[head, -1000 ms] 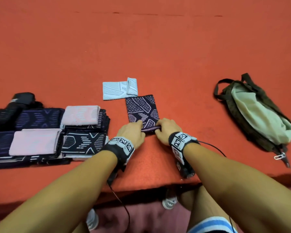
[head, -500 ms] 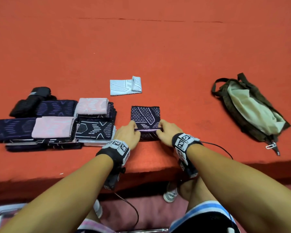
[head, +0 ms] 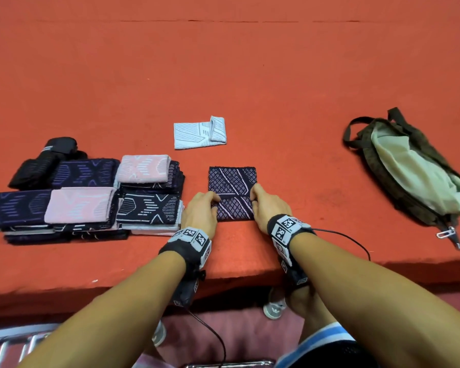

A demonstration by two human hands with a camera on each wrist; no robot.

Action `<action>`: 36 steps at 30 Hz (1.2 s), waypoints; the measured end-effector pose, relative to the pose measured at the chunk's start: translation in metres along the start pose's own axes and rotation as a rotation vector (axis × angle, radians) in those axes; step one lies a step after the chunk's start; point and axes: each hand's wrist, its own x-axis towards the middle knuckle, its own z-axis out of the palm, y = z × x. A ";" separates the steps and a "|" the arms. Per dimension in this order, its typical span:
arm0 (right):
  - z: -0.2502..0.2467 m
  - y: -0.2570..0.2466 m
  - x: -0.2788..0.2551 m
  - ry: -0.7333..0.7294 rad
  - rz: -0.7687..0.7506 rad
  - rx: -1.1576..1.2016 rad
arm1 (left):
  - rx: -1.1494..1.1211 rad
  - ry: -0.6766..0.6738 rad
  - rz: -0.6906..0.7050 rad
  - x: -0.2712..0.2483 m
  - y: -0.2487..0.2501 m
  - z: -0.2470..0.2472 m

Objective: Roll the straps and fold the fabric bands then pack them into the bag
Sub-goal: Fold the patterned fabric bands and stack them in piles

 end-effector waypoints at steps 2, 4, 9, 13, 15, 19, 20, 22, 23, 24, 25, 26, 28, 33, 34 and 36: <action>0.002 0.001 0.000 0.006 -0.027 -0.059 | 0.034 -0.022 0.001 0.006 -0.003 0.005; 0.004 0.002 0.000 0.013 -0.073 -0.102 | 0.100 -0.052 0.031 0.009 -0.004 0.007; -0.001 0.001 -0.005 0.048 -0.120 -0.179 | 0.178 -0.114 0.055 0.007 0.000 0.004; -0.004 -0.003 -0.006 -0.020 -0.236 -0.279 | 0.301 -0.171 0.114 -0.001 0.000 0.000; -0.005 -0.001 -0.006 -0.072 -0.262 -0.306 | 0.392 -0.148 0.173 -0.003 -0.001 0.000; -0.004 0.003 -0.004 -0.111 -0.233 -0.267 | 0.403 -0.164 0.186 -0.001 -0.001 0.002; -0.004 0.003 -0.003 -0.106 -0.226 -0.264 | 0.386 -0.172 0.181 0.000 -0.001 0.002; -0.005 0.002 0.001 -0.099 -0.209 -0.251 | 0.372 -0.180 0.178 0.002 -0.001 0.002; -0.007 0.001 0.002 -0.101 -0.188 -0.233 | 0.363 -0.182 0.181 0.003 -0.001 0.001; -0.008 0.001 0.004 -0.108 -0.157 -0.212 | 0.344 -0.179 0.181 0.004 0.000 -0.001; -0.011 0.001 0.005 -0.118 -0.124 -0.192 | 0.311 -0.167 0.171 0.004 0.002 -0.003; -0.013 0.000 0.006 -0.121 -0.098 -0.173 | 0.272 -0.149 0.156 0.004 0.003 -0.006; -0.018 0.000 0.007 -0.126 -0.089 -0.143 | 0.227 -0.136 0.145 0.003 0.003 -0.011; -0.022 0.004 -0.001 -0.165 -0.086 -0.032 | 0.198 -0.143 0.189 -0.005 0.001 -0.016; -0.022 0.005 -0.003 -0.176 -0.075 -0.001 | 0.188 -0.139 0.179 -0.007 0.002 -0.017; -0.022 0.006 -0.009 -0.197 -0.055 0.050 | 0.168 -0.123 0.131 -0.011 0.003 -0.015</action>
